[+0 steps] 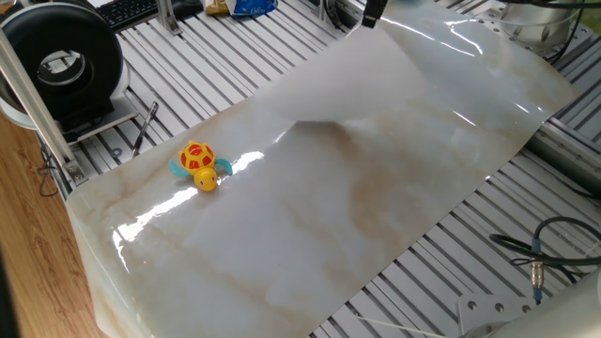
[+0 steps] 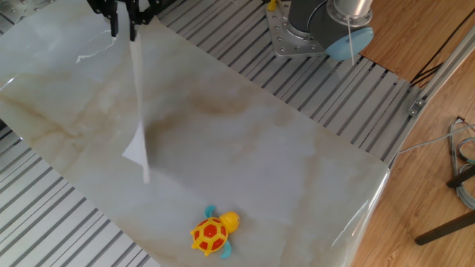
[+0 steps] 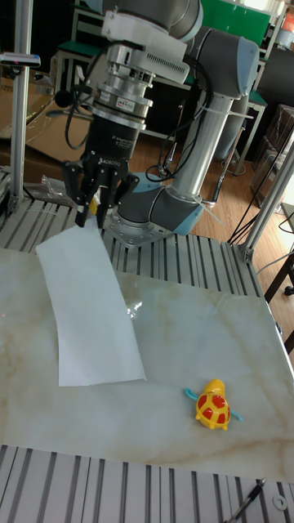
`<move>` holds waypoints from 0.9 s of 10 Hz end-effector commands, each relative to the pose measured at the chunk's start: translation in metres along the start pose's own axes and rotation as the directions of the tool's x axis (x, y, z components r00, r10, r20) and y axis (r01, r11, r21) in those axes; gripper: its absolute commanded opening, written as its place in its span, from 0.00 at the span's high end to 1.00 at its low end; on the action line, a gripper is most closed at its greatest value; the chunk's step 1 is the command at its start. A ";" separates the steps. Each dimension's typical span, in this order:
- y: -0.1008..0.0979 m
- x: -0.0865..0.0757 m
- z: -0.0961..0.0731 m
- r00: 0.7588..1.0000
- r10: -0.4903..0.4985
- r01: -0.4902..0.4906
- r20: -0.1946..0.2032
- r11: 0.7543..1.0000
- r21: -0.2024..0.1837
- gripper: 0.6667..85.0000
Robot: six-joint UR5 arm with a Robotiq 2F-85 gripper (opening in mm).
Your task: Flip over and spread out the paper that is laid flat on the table
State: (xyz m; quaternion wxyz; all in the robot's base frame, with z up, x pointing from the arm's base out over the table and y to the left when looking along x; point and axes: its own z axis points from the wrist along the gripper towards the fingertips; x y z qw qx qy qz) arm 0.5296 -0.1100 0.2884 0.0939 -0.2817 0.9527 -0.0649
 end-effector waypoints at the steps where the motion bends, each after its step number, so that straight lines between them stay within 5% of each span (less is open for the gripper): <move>1: 0.003 -0.004 -0.001 1.000 -0.008 0.008 0.013 1.000 -0.011 0.00; 6: 0.003 0.001 -0.007 1.000 -0.009 0.009 0.003 1.000 -0.023 0.05; 8: 0.008 0.009 -0.016 0.998 0.056 -0.057 -0.018 0.998 -0.041 0.23; 9: 0.021 0.011 -0.018 0.991 0.133 -0.134 -0.026 0.986 -0.094 0.49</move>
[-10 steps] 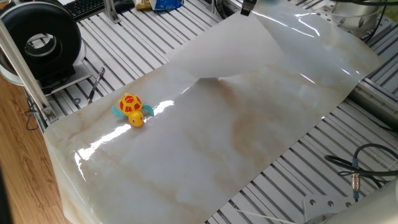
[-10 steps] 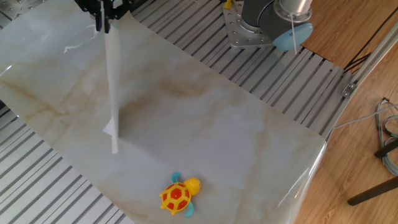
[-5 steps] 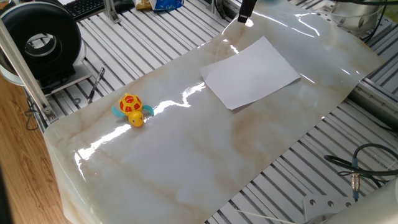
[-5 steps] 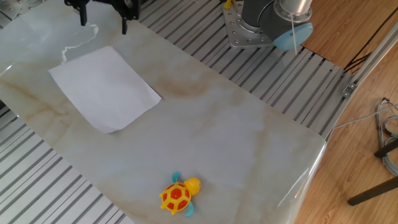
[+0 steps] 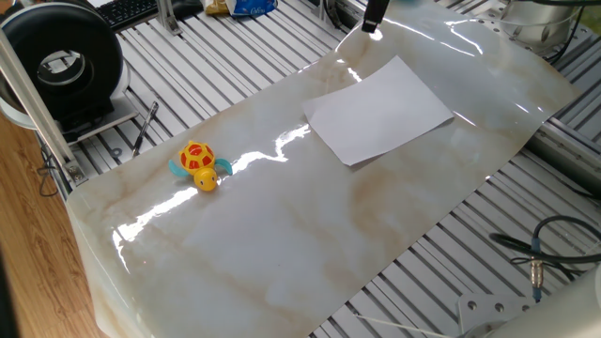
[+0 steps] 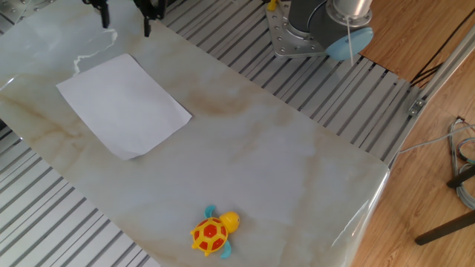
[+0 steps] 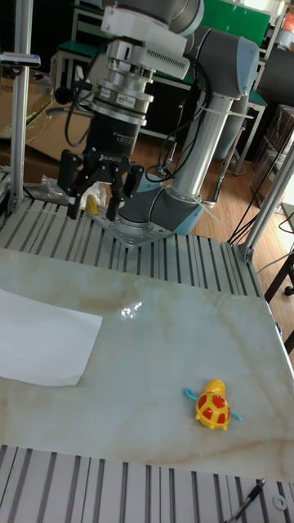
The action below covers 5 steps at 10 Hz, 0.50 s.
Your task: Flip over and spread out the paper that is laid flat on the table
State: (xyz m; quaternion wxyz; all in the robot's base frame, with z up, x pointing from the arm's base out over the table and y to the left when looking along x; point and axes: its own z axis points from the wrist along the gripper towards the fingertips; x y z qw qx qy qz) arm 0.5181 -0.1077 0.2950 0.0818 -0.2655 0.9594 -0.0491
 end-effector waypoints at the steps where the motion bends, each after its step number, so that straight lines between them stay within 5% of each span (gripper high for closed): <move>1: 0.028 0.002 -0.006 0.987 0.159 -0.159 -0.008 0.981 -0.112 0.61; 3: 0.030 -0.001 0.002 0.980 0.200 -0.201 -0.016 0.974 -0.108 1.00; 5: 0.023 0.013 -0.008 0.981 0.188 -0.192 -0.053 0.979 -0.075 1.00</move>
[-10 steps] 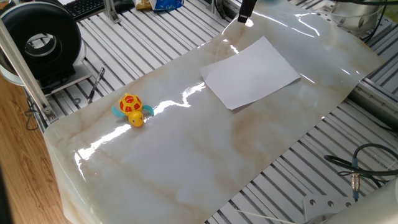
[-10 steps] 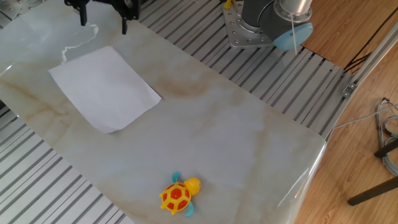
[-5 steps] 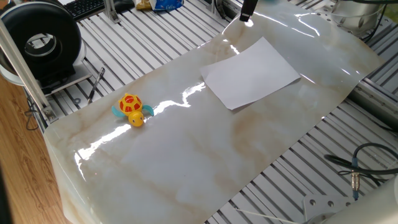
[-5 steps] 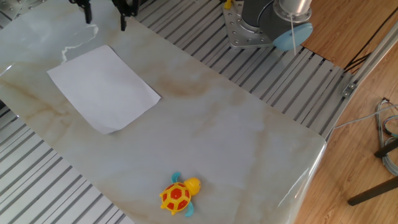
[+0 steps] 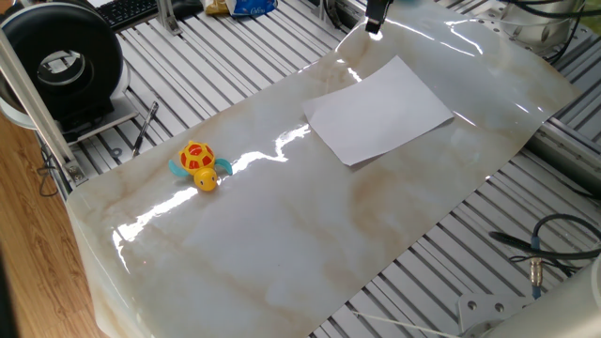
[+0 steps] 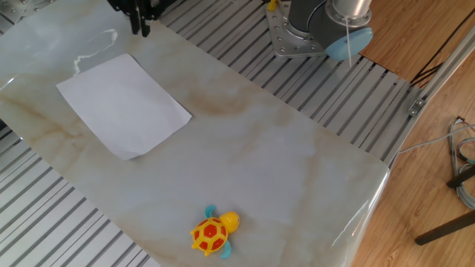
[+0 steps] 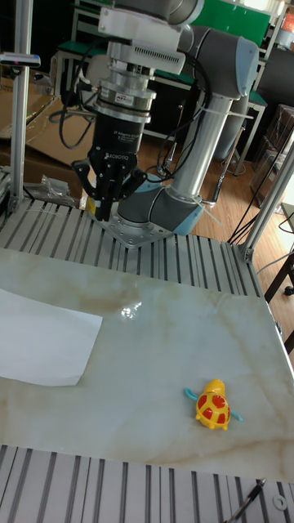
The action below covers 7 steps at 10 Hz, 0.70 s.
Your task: Flip over and spread out the paper that is laid flat on the table
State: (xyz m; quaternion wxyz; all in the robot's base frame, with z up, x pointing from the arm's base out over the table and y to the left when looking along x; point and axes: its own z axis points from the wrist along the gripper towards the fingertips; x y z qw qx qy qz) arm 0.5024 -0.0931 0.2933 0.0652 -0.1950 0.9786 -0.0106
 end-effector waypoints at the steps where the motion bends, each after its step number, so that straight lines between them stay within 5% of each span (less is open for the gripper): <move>1: -0.011 0.015 -0.007 0.998 0.029 -0.027 -0.050 0.999 0.043 1.00; 4: -0.003 0.003 -0.004 1.000 0.014 -0.014 -0.006 1.000 0.014 1.00; 7: 0.021 -0.013 0.021 0.999 0.052 -0.052 -0.003 0.999 -0.006 1.00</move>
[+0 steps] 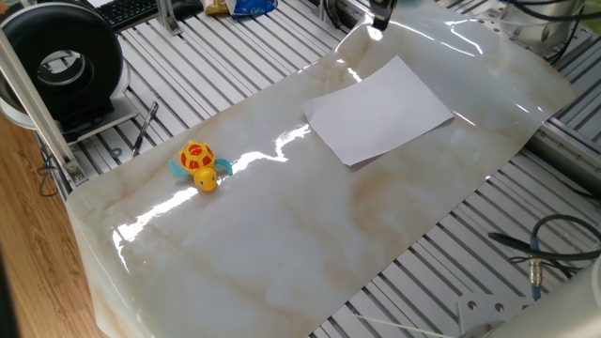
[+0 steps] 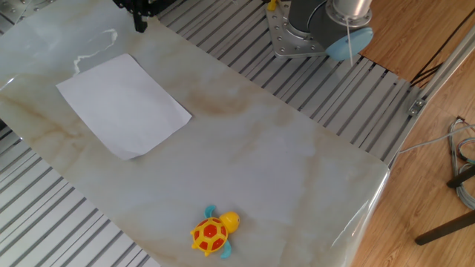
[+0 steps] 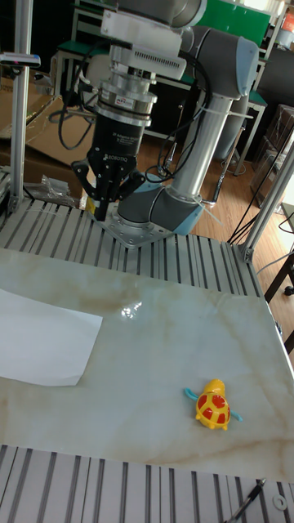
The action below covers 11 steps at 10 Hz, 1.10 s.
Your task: Flip over and spread out the paper that is laid flat on the table
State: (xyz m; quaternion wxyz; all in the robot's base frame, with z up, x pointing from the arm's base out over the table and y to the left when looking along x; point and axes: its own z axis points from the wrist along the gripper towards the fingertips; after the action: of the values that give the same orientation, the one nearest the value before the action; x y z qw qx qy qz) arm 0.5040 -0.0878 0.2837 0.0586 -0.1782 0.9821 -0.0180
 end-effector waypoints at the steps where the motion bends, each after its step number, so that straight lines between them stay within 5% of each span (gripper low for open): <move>1: 0.027 -0.018 0.017 1.000 0.025 -0.025 0.015 0.999 -0.022 1.00; 3: 0.034 -0.028 0.026 0.999 0.049 -0.048 -0.016 0.999 0.019 1.00; 5: 0.017 0.009 0.022 0.987 0.047 -0.033 -0.156 0.995 0.091 1.00; 6: 0.018 0.009 0.022 0.987 0.023 -0.010 -0.159 0.997 0.082 1.00; 7: 0.020 0.000 0.023 0.992 0.011 -0.002 -0.125 0.997 0.074 1.00; 9: 0.040 -0.021 0.068 0.999 0.004 -0.003 -0.053 1.000 0.017 1.00; 11: 0.046 -0.050 0.103 1.000 -0.005 0.005 -0.001 1.000 0.018 1.00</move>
State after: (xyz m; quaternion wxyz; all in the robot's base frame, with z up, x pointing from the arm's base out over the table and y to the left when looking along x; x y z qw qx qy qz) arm 0.5232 -0.0509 0.2183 0.0330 -0.1751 0.9830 -0.0447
